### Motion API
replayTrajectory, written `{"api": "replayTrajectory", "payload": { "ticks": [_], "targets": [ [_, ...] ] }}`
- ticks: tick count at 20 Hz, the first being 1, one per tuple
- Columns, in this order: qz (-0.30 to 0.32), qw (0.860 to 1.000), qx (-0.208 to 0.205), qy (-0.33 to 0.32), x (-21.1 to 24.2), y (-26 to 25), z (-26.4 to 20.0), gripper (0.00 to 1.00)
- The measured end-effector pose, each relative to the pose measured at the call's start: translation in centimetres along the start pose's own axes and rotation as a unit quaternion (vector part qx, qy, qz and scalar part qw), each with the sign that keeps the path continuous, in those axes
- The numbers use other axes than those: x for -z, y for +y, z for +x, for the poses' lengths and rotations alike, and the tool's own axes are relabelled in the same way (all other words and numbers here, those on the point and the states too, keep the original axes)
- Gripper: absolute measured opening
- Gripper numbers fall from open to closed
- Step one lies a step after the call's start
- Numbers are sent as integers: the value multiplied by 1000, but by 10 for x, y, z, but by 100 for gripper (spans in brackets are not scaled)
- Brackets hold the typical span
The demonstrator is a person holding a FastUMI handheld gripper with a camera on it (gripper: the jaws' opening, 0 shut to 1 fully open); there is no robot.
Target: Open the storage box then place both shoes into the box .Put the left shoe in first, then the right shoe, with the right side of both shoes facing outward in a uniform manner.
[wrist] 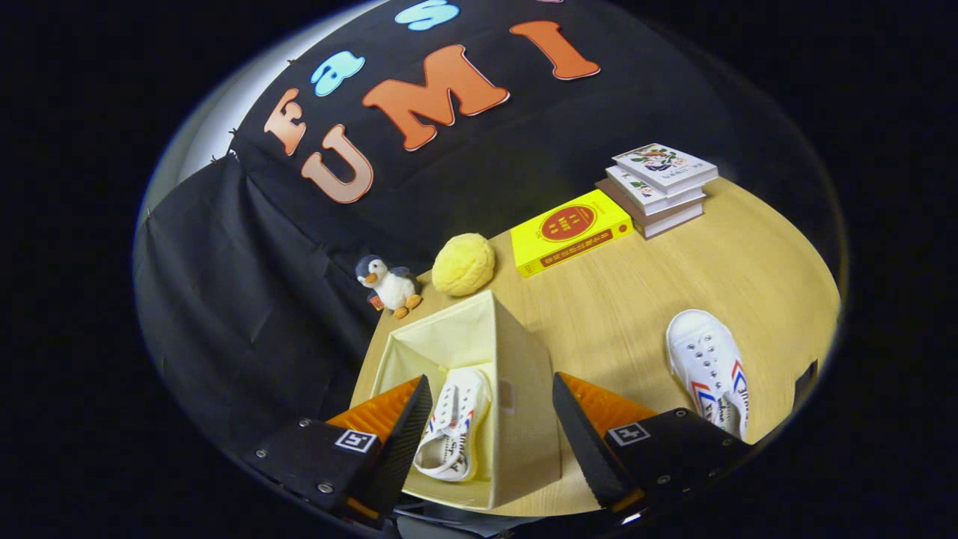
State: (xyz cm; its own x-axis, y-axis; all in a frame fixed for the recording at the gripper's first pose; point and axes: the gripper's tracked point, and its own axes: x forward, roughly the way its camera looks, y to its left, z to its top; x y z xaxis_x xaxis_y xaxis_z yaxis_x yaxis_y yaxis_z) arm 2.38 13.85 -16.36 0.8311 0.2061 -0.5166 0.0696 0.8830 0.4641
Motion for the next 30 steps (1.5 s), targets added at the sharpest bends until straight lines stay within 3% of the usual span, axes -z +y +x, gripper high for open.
{"api": "replayTrajectory", "payload": {
  "ticks": [10, 21, 23, 24, 26, 30],
  "targets": [
    [14, 997, 80, 8, -11, -120, -28, 98],
    [4, 985, 153, 81, 32, -233, -28, 98],
    [-16, 980, 170, 98, 42, -248, -25, 94],
    [-29, 979, 173, 108, 46, -251, -25, 88],
    [-56, 975, 175, 128, 55, -257, -22, 77],
    [-94, 967, 167, 168, 67, -257, -9, 65]
  ]
}}
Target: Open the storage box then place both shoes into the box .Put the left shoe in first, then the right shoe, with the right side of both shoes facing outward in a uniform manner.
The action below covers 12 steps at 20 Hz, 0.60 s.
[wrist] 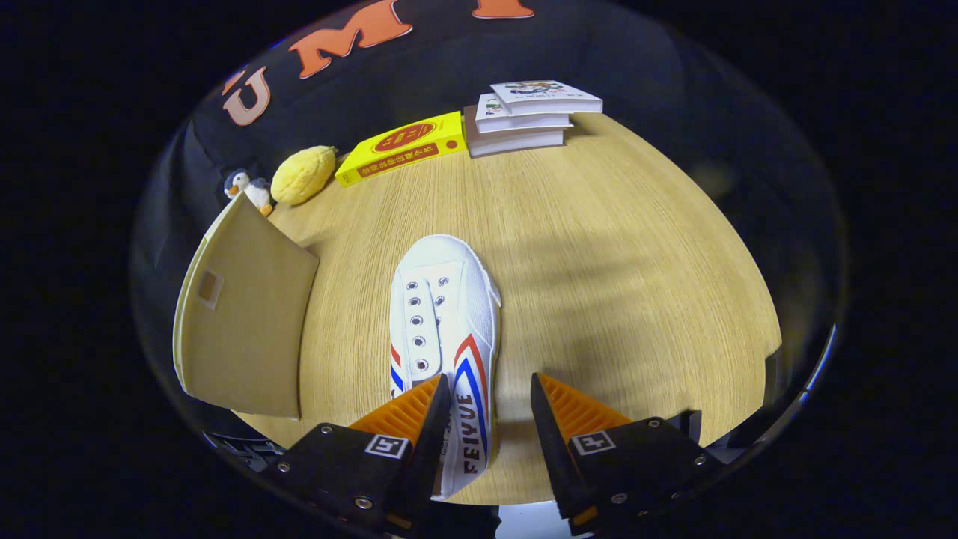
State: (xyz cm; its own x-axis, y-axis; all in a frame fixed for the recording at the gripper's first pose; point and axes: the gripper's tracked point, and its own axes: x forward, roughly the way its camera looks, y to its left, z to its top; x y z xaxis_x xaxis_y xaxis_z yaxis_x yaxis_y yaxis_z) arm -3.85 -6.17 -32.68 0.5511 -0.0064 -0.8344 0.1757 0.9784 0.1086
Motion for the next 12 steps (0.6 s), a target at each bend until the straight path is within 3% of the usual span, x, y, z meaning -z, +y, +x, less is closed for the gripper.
{"api": "replayTrajectory", "payload": {
  "ticks": [6, 9, 12],
  "targets": [
    [-65, 996, -24, 58, 6, 12, 15, 45],
    [-53, 995, -31, 77, 6, 10, 16, 41],
    [-32, 997, -46, 50, 3, 7, 13, 33]
  ]
}}
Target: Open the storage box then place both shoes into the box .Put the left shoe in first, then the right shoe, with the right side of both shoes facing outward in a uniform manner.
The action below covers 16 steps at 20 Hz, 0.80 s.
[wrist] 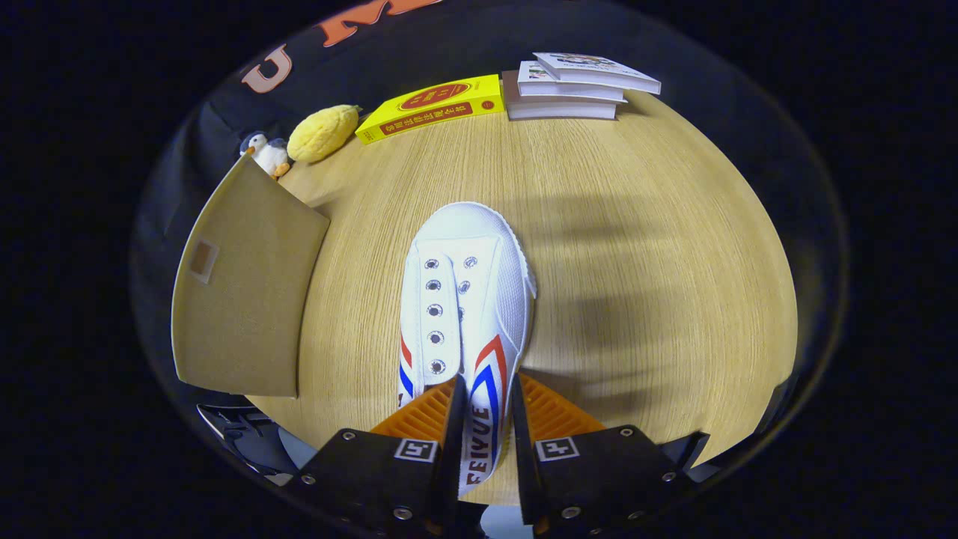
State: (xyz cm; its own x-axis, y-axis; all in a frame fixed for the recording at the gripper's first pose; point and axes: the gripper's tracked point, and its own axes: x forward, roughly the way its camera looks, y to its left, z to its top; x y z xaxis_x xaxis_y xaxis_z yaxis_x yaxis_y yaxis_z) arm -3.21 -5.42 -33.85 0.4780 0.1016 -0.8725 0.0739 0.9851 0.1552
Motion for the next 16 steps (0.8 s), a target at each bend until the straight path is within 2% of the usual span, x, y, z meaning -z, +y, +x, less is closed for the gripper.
{"api": "replayTrajectory", "payload": {
  "ticks": [1, 2, 4, 9, 12, 16],
  "targets": [
    [24, 1000, -6, -10, 0, -3, 1, 29],
    [65, 998, -17, -17, -1, -5, 0, 14],
    [123, 991, -40, -27, -2, -4, 0, 1],
    [200, 972, -97, -82, -29, 15, -24, 0],
    [182, 972, -102, -107, -52, 31, -48, 0],
    [165, 967, -131, -140, -84, 79, -87, 0]
  ]
}}
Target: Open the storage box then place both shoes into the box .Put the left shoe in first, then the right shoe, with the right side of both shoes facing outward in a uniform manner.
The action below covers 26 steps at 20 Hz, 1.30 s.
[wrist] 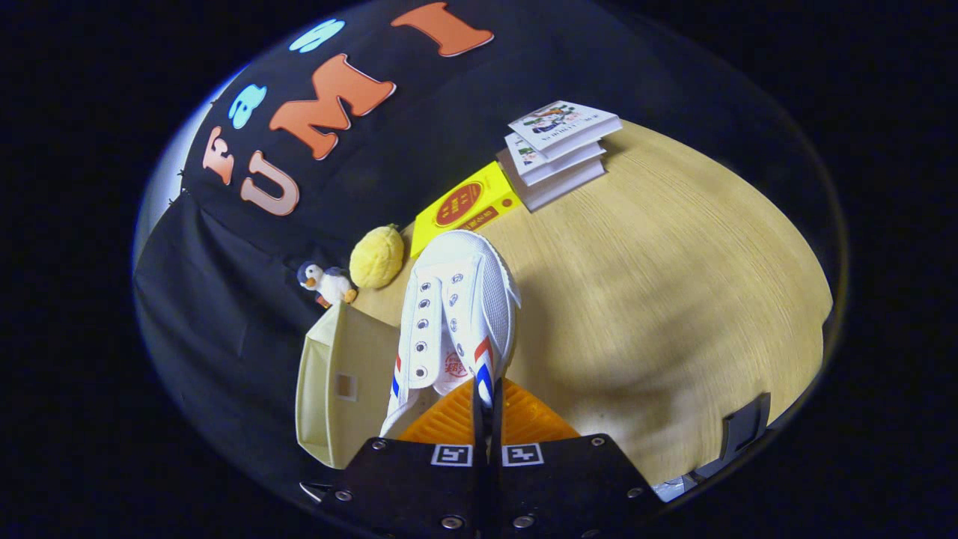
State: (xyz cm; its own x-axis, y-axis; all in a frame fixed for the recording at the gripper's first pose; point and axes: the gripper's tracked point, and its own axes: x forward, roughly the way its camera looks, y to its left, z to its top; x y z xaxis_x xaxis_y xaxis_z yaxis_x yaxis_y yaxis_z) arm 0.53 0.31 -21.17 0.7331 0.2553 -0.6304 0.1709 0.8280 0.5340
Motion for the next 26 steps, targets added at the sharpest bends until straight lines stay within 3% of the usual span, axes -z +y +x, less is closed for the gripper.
{"api": "replayTrajectory", "payload": {
  "ticks": [8, 12, 17, 26],
  "targets": [
    [-42, 998, -31, -17, 7, 135, -7, 0],
    [-75, 997, -18, -12, 32, 180, 10, 0],
    [-110, 993, 31, 4, 65, 194, 41, 0],
    [-150, 977, 150, 22, 95, 165, 69, 0]
  ]
}}
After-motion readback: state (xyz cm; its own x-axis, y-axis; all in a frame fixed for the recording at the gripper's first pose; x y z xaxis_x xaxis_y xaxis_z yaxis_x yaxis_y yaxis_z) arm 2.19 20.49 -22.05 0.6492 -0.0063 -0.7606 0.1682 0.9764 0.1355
